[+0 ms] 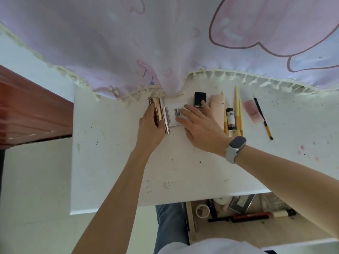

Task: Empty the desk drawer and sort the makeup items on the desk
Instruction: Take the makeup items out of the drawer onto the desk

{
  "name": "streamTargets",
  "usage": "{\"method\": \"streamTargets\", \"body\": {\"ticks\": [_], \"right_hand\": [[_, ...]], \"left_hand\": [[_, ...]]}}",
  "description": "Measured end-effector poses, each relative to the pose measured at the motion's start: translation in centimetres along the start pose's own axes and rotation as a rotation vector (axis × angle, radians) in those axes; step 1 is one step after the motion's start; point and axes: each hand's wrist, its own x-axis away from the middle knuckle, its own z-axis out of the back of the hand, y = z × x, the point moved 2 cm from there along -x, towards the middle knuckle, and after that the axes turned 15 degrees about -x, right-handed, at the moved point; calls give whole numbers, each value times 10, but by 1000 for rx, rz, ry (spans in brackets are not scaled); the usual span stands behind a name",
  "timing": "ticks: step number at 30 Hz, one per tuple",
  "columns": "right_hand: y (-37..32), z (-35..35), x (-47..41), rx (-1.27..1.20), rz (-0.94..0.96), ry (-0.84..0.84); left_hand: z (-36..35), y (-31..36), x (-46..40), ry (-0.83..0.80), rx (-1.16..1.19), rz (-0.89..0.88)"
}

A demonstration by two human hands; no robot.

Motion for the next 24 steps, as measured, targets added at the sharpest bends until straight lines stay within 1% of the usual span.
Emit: {"method": "streamTargets", "body": {"ticks": [3, 4, 6, 8, 11, 13, 15, 16, 18, 19, 21, 22, 24], "right_hand": [[-3, 13, 33, -180, 90, 119], [-4, 18, 50, -247, 90, 146], [-7, 23, 88, -341, 45, 177], [-10, 23, 132, -442, -36, 175], [-17, 11, 197, -606, -140, 137], [-16, -8, 238, -683, -237, 56], [-8, -34, 272, -649, -363, -78], [-1, -47, 286, -603, -452, -162], [13, -72, 307, -479, -619, -337], [19, -83, 314, -421, -664, -423], [26, -97, 319, -317, -688, -575], [28, -102, 320, -291, -701, -619], [33, -111, 320, -285, -734, -638]], "left_hand": [[-3, -1, 20, 69, -72, 19], [-3, 2, 34, 122, -66, 10], [-7, 15, 66, 213, -27, -72], [-21, 27, 101, 185, -3, -150], [-53, 43, 151, 31, 20, -275], [-75, 51, 180, -127, 71, -362], [-99, 50, 199, -297, 58, -414], [-112, 48, 204, -379, 12, -418], [-142, 32, 210, -514, -154, -388], [-153, 24, 212, -538, -260, -389], [-174, 12, 214, -571, -448, -477], [-183, 7, 215, -576, -555, -544], [-198, 2, 214, -559, -750, -703]]}}
